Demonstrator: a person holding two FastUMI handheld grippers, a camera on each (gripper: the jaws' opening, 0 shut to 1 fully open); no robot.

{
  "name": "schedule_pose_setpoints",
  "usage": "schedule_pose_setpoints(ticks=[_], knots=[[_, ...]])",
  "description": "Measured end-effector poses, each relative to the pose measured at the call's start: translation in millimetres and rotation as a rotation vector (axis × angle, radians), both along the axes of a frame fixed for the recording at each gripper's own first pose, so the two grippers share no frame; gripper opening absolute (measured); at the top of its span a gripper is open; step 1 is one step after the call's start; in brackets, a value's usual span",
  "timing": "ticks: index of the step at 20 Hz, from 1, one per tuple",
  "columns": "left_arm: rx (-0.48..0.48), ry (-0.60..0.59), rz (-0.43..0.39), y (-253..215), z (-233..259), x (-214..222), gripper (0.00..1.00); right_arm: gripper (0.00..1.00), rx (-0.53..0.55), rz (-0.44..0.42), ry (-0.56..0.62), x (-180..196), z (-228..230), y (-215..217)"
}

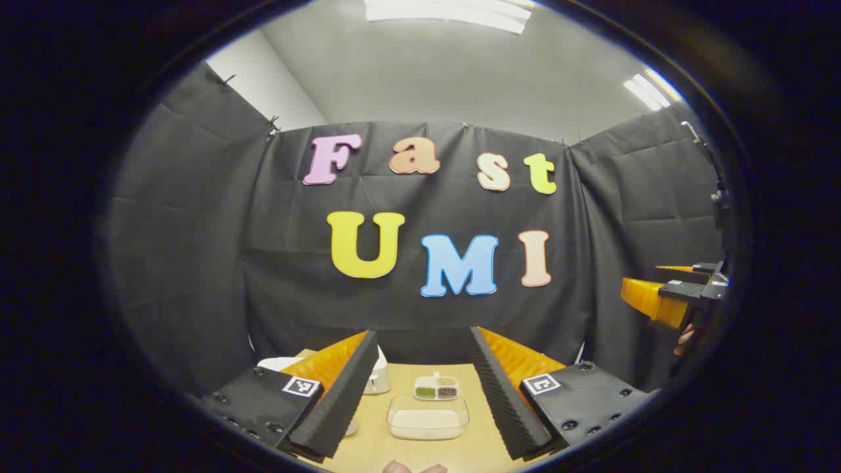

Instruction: Close the left gripper, press the button to open the rice cooker; take a wooden spoon from the chopstick holder with the right hand, scoop a spoonful of rice and pour it into the rice cooker, then put the wooden spoon back into the chopstick holder.

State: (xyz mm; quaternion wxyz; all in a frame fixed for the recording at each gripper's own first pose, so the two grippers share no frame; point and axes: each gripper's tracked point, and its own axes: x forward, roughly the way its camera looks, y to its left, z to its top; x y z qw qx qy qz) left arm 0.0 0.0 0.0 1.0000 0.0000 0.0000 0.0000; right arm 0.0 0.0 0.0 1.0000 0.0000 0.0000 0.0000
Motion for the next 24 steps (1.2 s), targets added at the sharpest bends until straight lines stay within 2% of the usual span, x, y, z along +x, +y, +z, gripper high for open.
schedule_pose_setpoints(ticks=[18, 24], knots=[[0.026, 0.002, 0.054, 11.4, 0.8, 4.0, 0.96, 0.95, -0.011, 0.054, -0.012, 10.9, 8.9, 16.9], [0.026, 0.003, 0.114, 47.3, -5.9, 2.2, 0.97, 0.95, -0.001, 0.086, 0.010, 11.0, 5.7, 40.1]])
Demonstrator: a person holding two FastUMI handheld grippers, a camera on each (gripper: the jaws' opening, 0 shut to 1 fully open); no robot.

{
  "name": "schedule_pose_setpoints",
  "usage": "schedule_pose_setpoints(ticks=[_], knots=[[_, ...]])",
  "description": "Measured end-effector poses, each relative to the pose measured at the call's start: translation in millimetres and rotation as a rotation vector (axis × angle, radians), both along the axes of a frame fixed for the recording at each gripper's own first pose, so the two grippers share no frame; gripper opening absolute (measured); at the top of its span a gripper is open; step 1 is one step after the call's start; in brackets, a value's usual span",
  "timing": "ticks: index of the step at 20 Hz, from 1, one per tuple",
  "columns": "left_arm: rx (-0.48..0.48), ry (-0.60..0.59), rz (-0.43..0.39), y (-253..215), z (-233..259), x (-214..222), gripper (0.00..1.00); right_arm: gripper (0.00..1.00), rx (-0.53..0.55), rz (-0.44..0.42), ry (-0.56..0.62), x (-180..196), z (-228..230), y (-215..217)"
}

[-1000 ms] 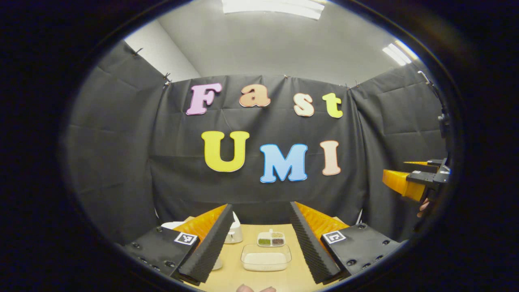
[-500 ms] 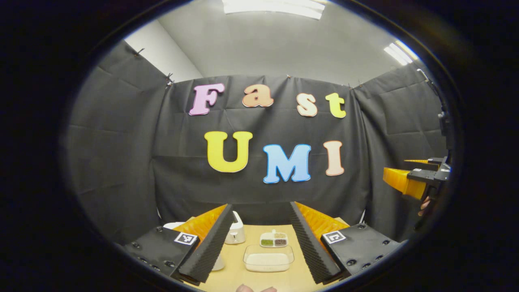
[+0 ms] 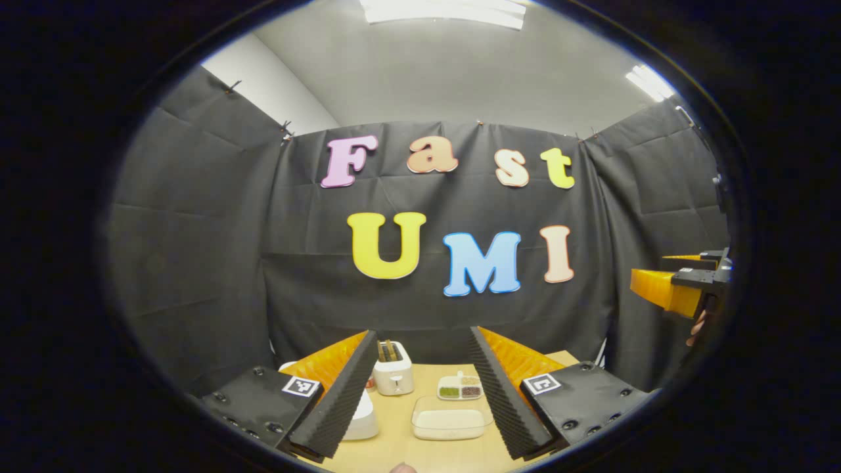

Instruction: Close the left gripper, press the button to open the rice cooker; take a wooden spoon from the chopstick holder with the right hand, scoop a spoonful of rice and pour it into the rice cooker, then put the wooden spoon back into the chopstick holder.

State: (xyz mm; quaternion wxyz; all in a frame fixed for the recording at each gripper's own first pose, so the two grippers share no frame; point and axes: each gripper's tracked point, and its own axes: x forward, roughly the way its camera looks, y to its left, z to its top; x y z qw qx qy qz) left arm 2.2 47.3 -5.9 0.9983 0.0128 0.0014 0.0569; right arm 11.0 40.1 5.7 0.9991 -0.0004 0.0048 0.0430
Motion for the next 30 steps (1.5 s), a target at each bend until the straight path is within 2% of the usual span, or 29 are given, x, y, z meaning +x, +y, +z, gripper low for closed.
schedule_pose_setpoints(ticks=[1, 5, 8, 11, 13, 18, 23, 27, 30], knots=[[-0.004, 0.002, 0.014, 9.2, -3.8, 0.8, 0.94, 0.95, -0.004, 0.003, 0.001, -1.0, 0.2, 5.1], [-0.006, 0.029, 0.083, 60.0, -20.5, 7.6, 0.72, 0.95, -0.024, 0.008, 0.001, -4.6, -0.2, 28.2], [-0.007, 0.044, 0.142, 104.1, -35.9, 16.4, 0.49, 0.95, -0.024, 0.009, -0.002, -6.3, -1.3, 50.5], [-0.026, 0.080, 0.177, 144.2, -61.3, 29.4, 0.18, 0.95, -0.057, 0.011, 0.021, -9.9, -9.5, 72.9], [-0.041, 0.133, 0.199, 168.6, -90.4, 44.8, 0.11, 0.95, -0.077, 0.010, 0.027, -10.3, -9.7, 86.2], [-0.052, 0.307, 0.256, 217.7, -175.6, 84.8, 0.08, 0.95, -0.144, 0.020, 0.040, -9.5, -12.4, 115.3], [-0.125, 0.496, 0.271, 238.4, -259.6, 113.7, 0.09, 0.95, -0.175, 0.026, 0.065, -5.0, -16.4, 132.9], [-0.106, 0.574, 0.276, 246.8, -295.2, 129.8, 0.09, 0.95, -0.205, 0.025, 0.084, -1.7, -22.9, 138.2], [-0.129, 0.620, 0.264, 245.9, -313.8, 134.3, 0.09, 0.95, -0.205, 0.035, 0.106, 3.1, -29.2, 145.3]])
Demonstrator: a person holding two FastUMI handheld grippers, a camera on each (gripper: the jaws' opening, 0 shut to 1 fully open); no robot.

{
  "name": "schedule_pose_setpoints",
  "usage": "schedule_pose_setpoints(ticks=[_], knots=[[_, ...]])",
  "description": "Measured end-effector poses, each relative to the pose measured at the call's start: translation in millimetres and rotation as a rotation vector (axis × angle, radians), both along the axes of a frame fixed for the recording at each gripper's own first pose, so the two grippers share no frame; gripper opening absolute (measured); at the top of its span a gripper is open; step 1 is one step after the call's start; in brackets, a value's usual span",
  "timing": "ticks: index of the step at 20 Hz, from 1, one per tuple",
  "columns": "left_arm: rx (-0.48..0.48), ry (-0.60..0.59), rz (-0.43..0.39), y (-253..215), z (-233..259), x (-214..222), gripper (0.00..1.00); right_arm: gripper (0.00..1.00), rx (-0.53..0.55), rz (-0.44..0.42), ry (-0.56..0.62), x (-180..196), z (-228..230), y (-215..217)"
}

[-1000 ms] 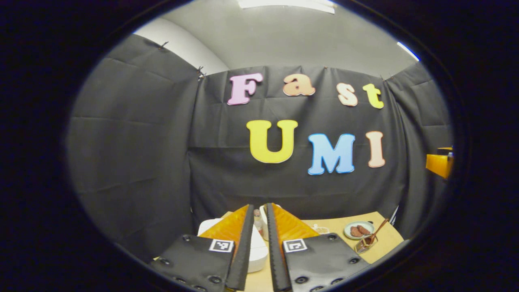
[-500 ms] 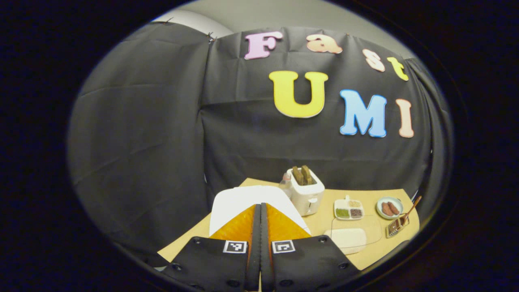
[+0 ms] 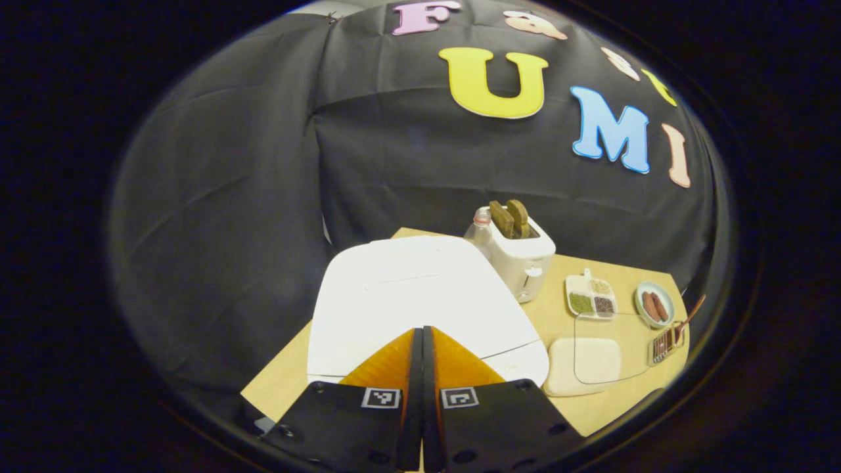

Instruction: Close the left gripper, press the button to open the rice cooker; take a wooden spoon from the chopstick holder with the right hand, scoop a spoonful of rice and pour it into the rice cooker, then put the wooden spoon back into the chopstick holder.

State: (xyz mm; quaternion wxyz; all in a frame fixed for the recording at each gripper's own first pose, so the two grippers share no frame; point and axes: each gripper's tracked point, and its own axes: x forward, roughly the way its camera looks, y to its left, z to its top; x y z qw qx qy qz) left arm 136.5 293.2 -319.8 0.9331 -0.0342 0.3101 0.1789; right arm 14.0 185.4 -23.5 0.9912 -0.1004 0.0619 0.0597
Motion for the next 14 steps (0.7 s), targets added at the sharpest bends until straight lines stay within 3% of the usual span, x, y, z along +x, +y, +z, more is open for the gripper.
schedule_pose_setpoints(ticks=[6, 9, 11, 14], knots=[[0.046, 0.050, -0.018, 5.9, -18.0, 3.1, 0.09, 0.95, -0.018, 0.022, 0.005, 2.9, -1.1, 10.8], [0.004, 0.051, -0.010, 4.8, -13.5, 0.9, 0.09, 0.95, 0.003, 0.032, 0.012, 1.1, -1.2, 12.5], [-0.024, -0.053, 0.010, 6.4, 6.3, 5.3, 0.09, 0.95, 0.005, 0.032, 0.003, 0.6, 2.5, 8.1], [0.072, -0.194, 0.008, 15.5, 48.7, 8.2, 0.09, 0.95, 0.020, 0.030, 0.015, -3.7, -1.5, 3.1]])
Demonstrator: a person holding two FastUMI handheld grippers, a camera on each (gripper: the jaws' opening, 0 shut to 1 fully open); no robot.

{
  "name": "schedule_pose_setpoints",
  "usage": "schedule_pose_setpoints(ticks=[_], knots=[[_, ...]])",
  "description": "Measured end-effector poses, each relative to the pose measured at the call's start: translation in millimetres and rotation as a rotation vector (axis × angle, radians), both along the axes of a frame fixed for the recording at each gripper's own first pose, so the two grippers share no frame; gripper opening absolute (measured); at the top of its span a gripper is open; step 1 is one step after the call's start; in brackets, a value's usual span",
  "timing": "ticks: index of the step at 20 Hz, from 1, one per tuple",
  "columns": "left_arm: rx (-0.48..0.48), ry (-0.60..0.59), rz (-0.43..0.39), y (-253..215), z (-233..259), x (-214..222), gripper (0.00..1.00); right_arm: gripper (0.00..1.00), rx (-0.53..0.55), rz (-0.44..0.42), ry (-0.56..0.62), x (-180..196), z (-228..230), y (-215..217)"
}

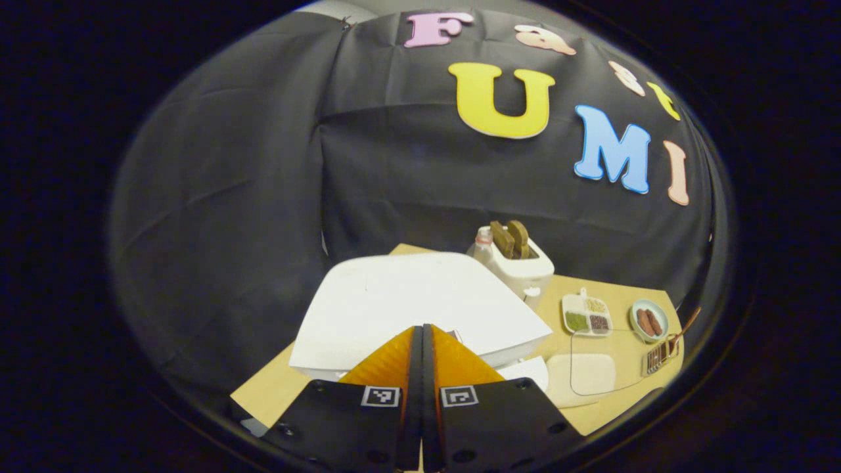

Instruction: Close the left gripper, press the button to open the rice cooker; take a wooden spoon from the chopstick holder with the right hand, scoop a spoonful of rice and pour it into the rice cooker, then put the wooden spoon back into the chopstick holder.

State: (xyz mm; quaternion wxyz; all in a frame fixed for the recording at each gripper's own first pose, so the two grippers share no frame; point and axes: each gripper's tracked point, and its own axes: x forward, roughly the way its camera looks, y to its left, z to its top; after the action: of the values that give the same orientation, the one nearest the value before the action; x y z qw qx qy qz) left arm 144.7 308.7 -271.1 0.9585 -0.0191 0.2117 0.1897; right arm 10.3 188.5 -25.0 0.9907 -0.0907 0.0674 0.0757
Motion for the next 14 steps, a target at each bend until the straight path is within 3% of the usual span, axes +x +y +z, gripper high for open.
schedule_pose_setpoints(ticks=[4, 8, 14], knots=[[0.050, -0.110, 0.002, 0.1, 42.3, 6.1, 0.09, 0.95, 0.008, -0.007, -0.003, -9.8, 1.4, -11.5], [-0.004, -0.087, 0.020, 4.8, 34.0, -6.5, 0.09, 0.95, 0.025, -0.021, 0.001, -17.9, -0.5, -23.3], [0.012, -0.085, 0.000, -7.4, 31.9, -38.4, 0.08, 0.95, 0.068, -0.040, 0.019, -22.1, -9.5, -37.0]])
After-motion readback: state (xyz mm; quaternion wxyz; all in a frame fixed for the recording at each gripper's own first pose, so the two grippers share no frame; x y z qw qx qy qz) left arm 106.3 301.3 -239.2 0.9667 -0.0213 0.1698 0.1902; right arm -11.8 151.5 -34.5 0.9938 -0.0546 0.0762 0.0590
